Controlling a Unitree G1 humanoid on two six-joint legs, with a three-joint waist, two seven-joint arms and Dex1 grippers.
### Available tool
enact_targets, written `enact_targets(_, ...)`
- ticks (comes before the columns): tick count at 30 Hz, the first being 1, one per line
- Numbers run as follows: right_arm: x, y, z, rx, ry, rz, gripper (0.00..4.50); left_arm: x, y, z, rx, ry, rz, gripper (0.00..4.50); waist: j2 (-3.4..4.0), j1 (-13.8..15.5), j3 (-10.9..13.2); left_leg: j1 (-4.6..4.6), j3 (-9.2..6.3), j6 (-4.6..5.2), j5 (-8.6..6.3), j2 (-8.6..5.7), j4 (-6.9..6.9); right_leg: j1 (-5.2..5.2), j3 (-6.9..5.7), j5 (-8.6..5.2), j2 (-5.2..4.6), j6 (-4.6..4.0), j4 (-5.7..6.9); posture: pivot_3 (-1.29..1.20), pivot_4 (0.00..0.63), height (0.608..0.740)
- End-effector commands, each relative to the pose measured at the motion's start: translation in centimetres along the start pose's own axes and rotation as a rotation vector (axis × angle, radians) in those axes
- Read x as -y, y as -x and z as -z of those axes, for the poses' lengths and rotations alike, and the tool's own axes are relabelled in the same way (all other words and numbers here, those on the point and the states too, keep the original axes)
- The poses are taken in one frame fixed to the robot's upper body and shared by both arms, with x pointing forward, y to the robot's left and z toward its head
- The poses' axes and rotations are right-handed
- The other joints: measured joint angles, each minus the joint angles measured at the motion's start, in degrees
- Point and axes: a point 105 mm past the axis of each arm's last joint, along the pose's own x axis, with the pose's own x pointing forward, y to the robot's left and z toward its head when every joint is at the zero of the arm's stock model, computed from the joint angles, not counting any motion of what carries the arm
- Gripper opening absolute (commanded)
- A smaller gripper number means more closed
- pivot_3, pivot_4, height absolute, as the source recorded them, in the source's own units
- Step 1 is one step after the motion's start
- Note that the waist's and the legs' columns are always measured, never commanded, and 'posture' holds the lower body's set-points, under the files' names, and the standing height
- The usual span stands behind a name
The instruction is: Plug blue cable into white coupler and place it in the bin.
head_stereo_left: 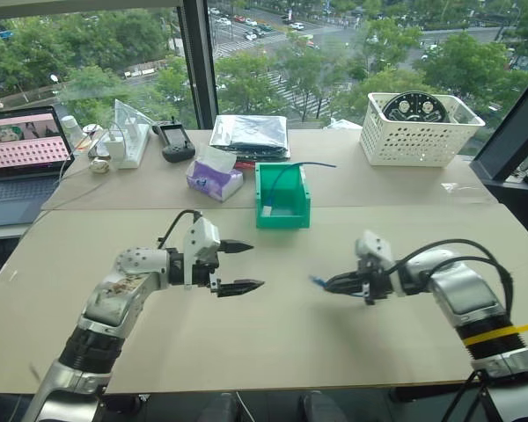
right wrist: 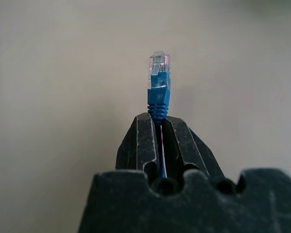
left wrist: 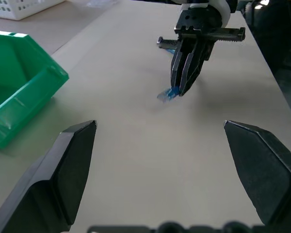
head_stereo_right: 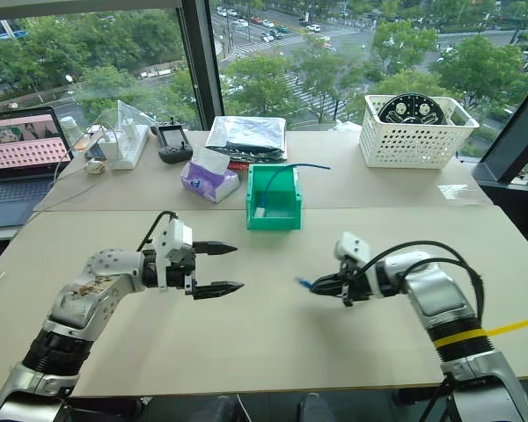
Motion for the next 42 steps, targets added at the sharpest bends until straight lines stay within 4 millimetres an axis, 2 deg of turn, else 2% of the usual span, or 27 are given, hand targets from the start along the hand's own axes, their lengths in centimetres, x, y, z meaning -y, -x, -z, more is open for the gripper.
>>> enact_targets(1,-1.8,-2.4,-2.2,-0.017,0.093,-0.091,0.01,0.0,-0.6,-0.9,0.006,-0.069,0.05,4.5,0.0,0.0,0.0,0.0,0.0,0.0,0.0,0.0,0.01,0.0,-0.01,0.0,0.0,0.0,0.0,0.0,0.15,0.728)
enact_targets(4,-2.0,-3.5,-2.1,-0.083,0.158,-0.113,0.01,0.3,-0.9,-0.8,-0.005,-0.084,0.079,4.5,0.0,0.0,0.0,0.0,-0.01,-0.01,0.01,-0.01,0.03,0.0,-0.01,0.0,0.0,0.0,0.0,0.0,0.15,0.728)
enact_targets(8,-1.0,-4.2,-1.7,-0.12,0.188,-0.083,0.01,0.7,-1.1,-0.6,-0.023,-0.091,0.112,4.5,0.0,0.0,0.0,-0.02,-0.01,-0.01,0.01,-0.03,0.04,-0.02,-0.02,0.0,0.0,0.01,0.0,0.0,0.15,0.728)
enact_targets(9,-0.7,-4.1,-1.4,-0.146,0.218,-0.071,0.01,1.1,-1.1,0.0,-0.064,-0.108,0.133,4.5,0.0,0.0,0.0,-0.02,-0.01,-0.02,0.01,-0.03,0.04,-0.02,-0.02,0.0,0.0,0.0,0.01,0.0,0.15,0.728)
enact_targets(10,-0.5,-3.9,-1.9,-0.133,0.224,-0.062,0.89,1.5,-1.1,0.6,-0.112,-0.125,0.169,4.5,0.0,0.0,0.0,-0.01,-0.01,-0.02,0.01,-0.03,0.04,-0.02,-0.02,0.0,0.0,0.0,0.02,0.0,0.15,0.728)
enact_targets(11,-0.3,-3.6,-2.6,-0.117,0.242,-0.051,1.09,1.9,-1.2,1.0,-0.14,-0.137,0.197,4.5,0.0,0.0,0.0,0.0,-0.01,-0.02,0.01,-0.03,0.04,-0.01,-0.02,0.0,0.0,0.0,0.02,0.0,0.15,0.728)
enact_targets(16,-0.2,-1.9,-4.6,-0.068,0.291,0.007,2.9,2.5,-2.3,1.9,-0.183,-0.176,0.262,4.5,0.0,0.1,0.0,-0.02,-0.02,-0.02,0.01,-0.03,0.05,-0.02,-0.03,0.0,0.0,0.0,0.04,0.0,0.15,0.728)
enact_targets(20,-0.7,-0.1,-6.0,-0.074,0.318,0.052,4.13,2.1,-3.6,3.1,-0.238,-0.221,0.275,4.5,0.0,0.3,0.0,-0.04,-0.03,-0.02,0.01,-0.04,0.08,-0.03,-0.03,0.0,0.0,0.0,0.05,0.0,0.15,0.728)
enact_targets(25,-2.0,1.3,-6.9,-0.065,0.301,0.088,4.13,1.6,-5.2,3.5,-0.242,-0.264,0.293,4.5,-0.01,0.3,0.0,-0.09,-0.06,-0.01,0.01,-0.03,0.1,-0.04,-0.07,0.0,0.0,0.01,0.04,0.0,0.15,0.728)
enact_targets(30,-3.3,2.8,-6.2,-0.082,0.217,0.15,4.13,1.3,-6.7,4.5,-0.271,-0.259,0.324,4.5,-0.01,0.8,0.0,-0.12,-0.06,-0.01,0.01,-0.03,0.14,-0.03,-0.08,0.0,-0.01,0.01,0.04,0.0,0.15,0.728)
enact_targets(37,-4.0,4.3,-5.5,-0.094,0.135,0.236,4.13,0.4,-7.2,5.8,-0.33,-0.245,0.326,4.5,-0.02,1.1,0.0,-0.2,-0.06,0.04,-0.02,0.01,0.42,0.0,-0.11,0.01,-0.01,0.05,0.06,0.0,0.15,0.728)
enact_targets(41,-4.6,5.0,-5.0,-0.103,0.085,0.261,4.25,0.4,-7.4,6.3,-0.351,-0.22,0.341,3.46,-0.02,1.4,0.0,-0.22,-0.07,0.05,-0.03,0.02,0.59,0.03,-0.11,-0.01,-0.01,0.16,0.11,0.0,0.15,0.728)
enact_targets(42,-4.9,5.0,-4.9,-0.103,0.068,0.261,4.25,0.5,-7.4,6.4,-0.35,-0.216,0.347,2.97,-0.02,1.4,0.0,-0.27,-0.08,0.09,-0.05,0.05,0.72,0.05,-0.15,-0.06,0.0,0.29,0.11,0.0,0.15,0.728)
